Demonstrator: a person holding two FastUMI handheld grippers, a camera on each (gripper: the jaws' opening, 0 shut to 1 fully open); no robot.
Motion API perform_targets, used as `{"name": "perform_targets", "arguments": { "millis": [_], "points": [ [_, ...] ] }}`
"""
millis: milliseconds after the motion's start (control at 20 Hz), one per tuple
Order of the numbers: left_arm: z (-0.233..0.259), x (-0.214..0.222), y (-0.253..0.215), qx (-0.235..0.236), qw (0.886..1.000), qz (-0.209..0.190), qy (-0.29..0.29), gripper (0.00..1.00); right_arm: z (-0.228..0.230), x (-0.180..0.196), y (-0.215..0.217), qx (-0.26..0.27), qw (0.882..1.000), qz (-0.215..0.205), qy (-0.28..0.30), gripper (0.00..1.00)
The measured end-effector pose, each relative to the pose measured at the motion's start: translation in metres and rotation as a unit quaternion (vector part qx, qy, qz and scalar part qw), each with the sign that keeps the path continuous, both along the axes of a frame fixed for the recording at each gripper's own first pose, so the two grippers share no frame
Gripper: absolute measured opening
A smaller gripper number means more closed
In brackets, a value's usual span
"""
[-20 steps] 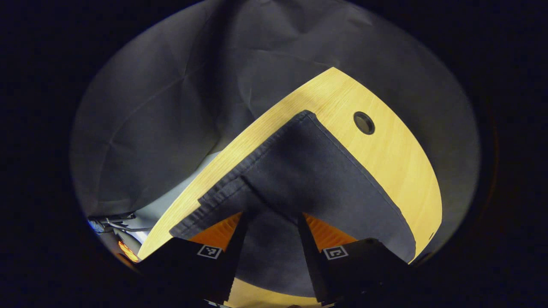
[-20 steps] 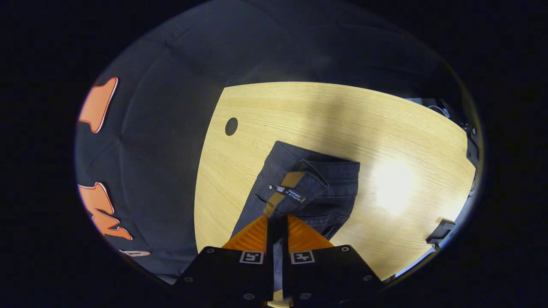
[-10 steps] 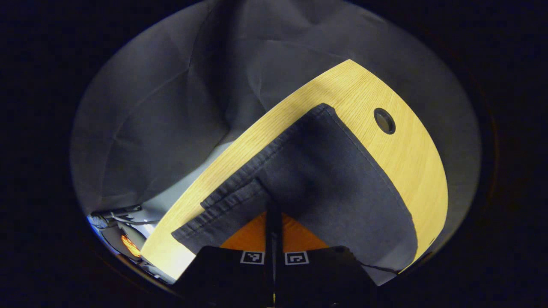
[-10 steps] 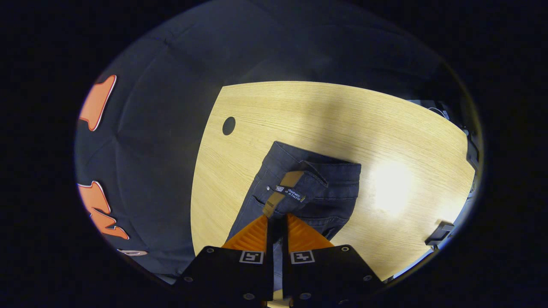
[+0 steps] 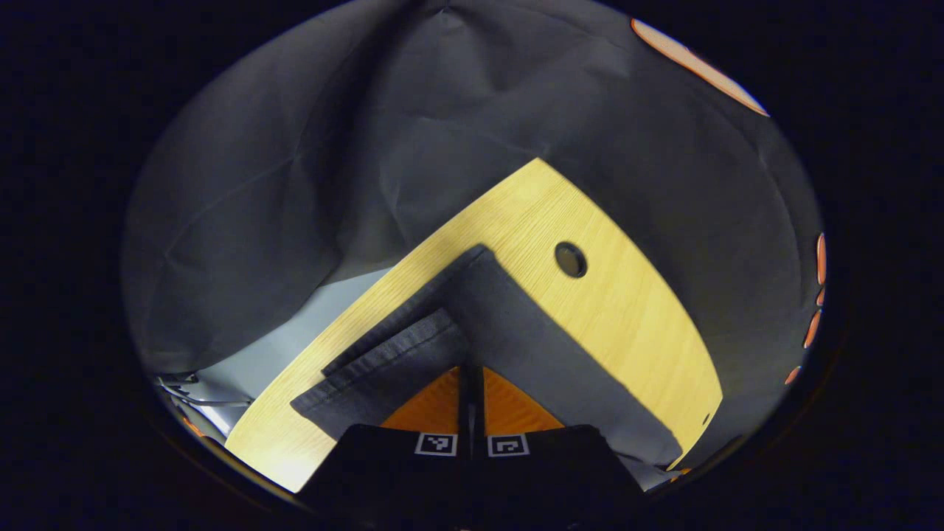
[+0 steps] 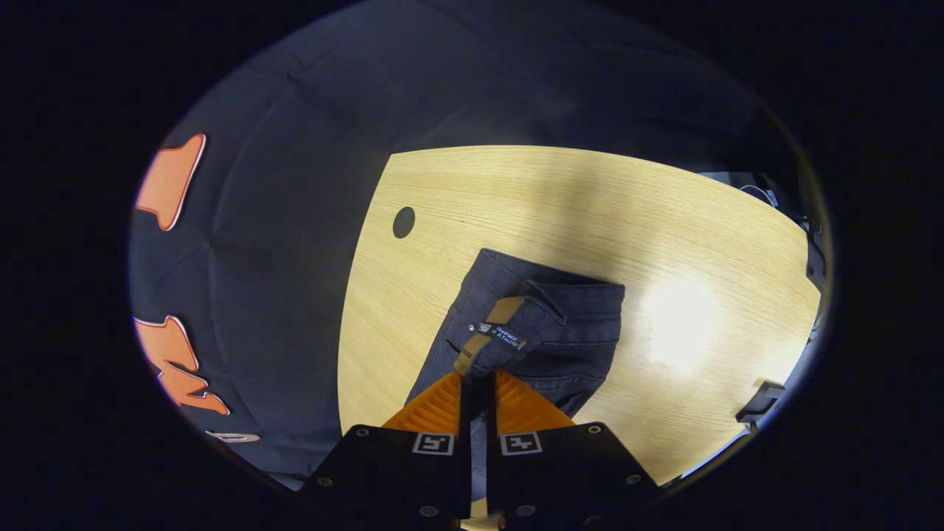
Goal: Grasp the waist and the cuffs of the jeans and fold them to make the two legs overlap; first hold the waist and fold one-third of the jeans toward the cuffs, then hold the cuffs and fold the remaining one-third in the same direction to finish folding.
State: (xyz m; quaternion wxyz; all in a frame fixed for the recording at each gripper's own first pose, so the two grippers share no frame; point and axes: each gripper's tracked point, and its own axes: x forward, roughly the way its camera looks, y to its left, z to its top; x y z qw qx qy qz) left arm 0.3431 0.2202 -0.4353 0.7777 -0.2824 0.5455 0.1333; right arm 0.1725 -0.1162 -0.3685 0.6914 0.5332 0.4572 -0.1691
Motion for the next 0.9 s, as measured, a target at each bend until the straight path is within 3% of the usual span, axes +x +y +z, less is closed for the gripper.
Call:
{"name": "perform_targets", "arguments": {
  "millis": [250,500,600,700,750,800,900],
  "points": [
    [0.014,0.042,0.000,0.008,1.000,0.005,-0.025,0.01,0.012,0.015,0.000,0.026,0.999,-0.017,-0.013,0.08],
    [0.004,0.066,-0.010,0.030,0.999,-0.008,-0.033,0.02,-0.001,0.030,0.007,0.040,0.998,-0.030,0.030,0.08],
    [0.002,0.073,-0.011,0.044,0.998,-0.011,-0.044,0.16,-0.002,0.034,0.012,0.047,0.998,-0.023,0.031,0.08],
    [0.010,0.066,-0.017,0.039,0.998,-0.026,-0.037,0.31,0.009,0.046,0.009,0.043,0.999,-0.024,-0.004,0.22],
    [0.014,0.064,-0.021,0.036,0.998,-0.035,-0.039,0.42,0.017,0.055,0.007,0.043,0.998,-0.027,-0.027,0.37],
    [0.019,0.062,-0.026,0.036,0.997,-0.046,-0.049,0.54,0.021,0.054,0.002,0.037,0.998,-0.028,-0.035,0.32],
    [0.031,0.058,-0.034,0.053,0.993,-0.075,-0.074,0.83,0.020,0.043,-0.008,0.013,0.999,-0.018,-0.039,0.63]
  ]
}}
